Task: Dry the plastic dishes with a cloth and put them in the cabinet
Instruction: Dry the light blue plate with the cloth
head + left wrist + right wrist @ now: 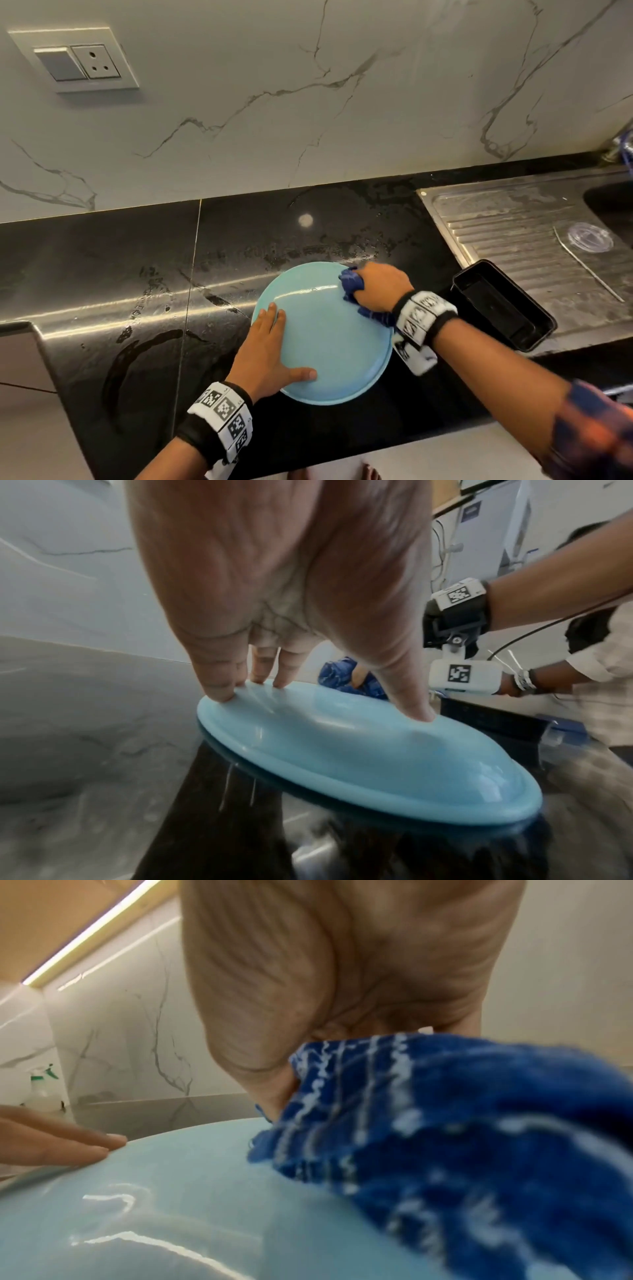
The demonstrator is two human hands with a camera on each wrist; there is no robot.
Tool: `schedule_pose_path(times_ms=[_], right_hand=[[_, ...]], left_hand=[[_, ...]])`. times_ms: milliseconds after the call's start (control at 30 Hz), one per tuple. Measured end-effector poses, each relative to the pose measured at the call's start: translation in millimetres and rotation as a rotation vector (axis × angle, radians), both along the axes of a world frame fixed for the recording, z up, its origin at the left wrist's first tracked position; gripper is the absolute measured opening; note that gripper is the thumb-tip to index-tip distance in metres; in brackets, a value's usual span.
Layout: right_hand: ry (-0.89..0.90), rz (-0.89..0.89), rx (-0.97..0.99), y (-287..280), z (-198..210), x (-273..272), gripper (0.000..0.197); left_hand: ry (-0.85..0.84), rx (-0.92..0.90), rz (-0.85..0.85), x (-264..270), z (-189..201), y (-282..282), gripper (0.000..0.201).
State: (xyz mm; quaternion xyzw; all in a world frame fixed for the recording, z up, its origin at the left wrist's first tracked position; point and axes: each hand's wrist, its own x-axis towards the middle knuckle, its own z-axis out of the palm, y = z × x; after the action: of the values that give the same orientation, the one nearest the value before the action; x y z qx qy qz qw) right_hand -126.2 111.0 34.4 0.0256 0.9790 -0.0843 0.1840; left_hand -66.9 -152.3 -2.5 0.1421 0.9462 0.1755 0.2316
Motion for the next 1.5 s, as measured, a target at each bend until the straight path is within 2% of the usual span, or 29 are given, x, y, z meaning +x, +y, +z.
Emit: schedule_pose_path(times_ms=[100, 167, 267, 333, 433, 500, 633, 733, 867, 933, 1033, 1133, 1233, 1367, 1500], right_hand=[[-0.008, 0.101, -0.005, -25, 4, -40, 0.022], [0.016, 0.188, -0.007, -50, 4, -55, 0.022], [0.041, 0.330, 0.047, -91, -1, -57, 0.027], [0.044, 0.384, 0.077, -111, -5, -52, 0.038], [0.099, 0.420, 0.085, -128, -3, -40, 0.041], [0.131, 0.459, 0.071, -139, 1, -25, 0.041], [0.145, 0.542, 0.031, -166, -5, 13, 0.043], [0.130, 0.520, 0.051, -173, -11, 25, 0.055], [0.058, 0.517, 0.050, -175, -12, 23, 0.056], [0.020, 0.580, 0.052, -174, -9, 24, 0.053], [0.074, 0.642, 0.016, -167, -1, 34, 0.040], [0.139, 0.735, 0.057, -160, 2, 53, 0.041], [0.117, 0.788, 0.028, -149, -10, 78, 0.043], [0.134, 0.854, -0.051, -110, -28, 120, 0.046], [0.120, 0.823, -0.070, -46, -32, 149, 0.053]], left_hand=[[-0.026, 0.030, 0.023, -4, 2, -3, 0.147], [-0.053, 0.124, 0.065, -11, 6, -7, 0.137], [-0.170, 0.386, 0.186, -25, 6, -26, 0.099], [-0.159, 0.509, 0.227, -36, 14, -43, 0.072], [0.098, 0.399, 0.178, -61, 33, -62, 0.063], [0.193, 0.321, 0.089, -78, 52, -64, 0.056], [0.114, 0.154, -0.115, -103, 88, -41, 0.039], [0.009, -0.012, -0.234, -110, 99, -7, 0.042], [-0.118, -0.147, -0.401, -108, 87, 35, 0.052], [-0.177, -0.211, -0.440, -107, 80, 47, 0.055], [-0.221, -0.306, -0.472, -106, 77, 55, 0.052], [-0.207, -0.354, -0.498, -104, 75, 54, 0.049], [-0.151, -0.372, -0.539, -102, 67, 44, 0.041], [-0.063, -0.400, -0.612, -97, 56, 36, 0.061], [-0.033, -0.411, -0.615, -96, 50, 31, 0.080]])
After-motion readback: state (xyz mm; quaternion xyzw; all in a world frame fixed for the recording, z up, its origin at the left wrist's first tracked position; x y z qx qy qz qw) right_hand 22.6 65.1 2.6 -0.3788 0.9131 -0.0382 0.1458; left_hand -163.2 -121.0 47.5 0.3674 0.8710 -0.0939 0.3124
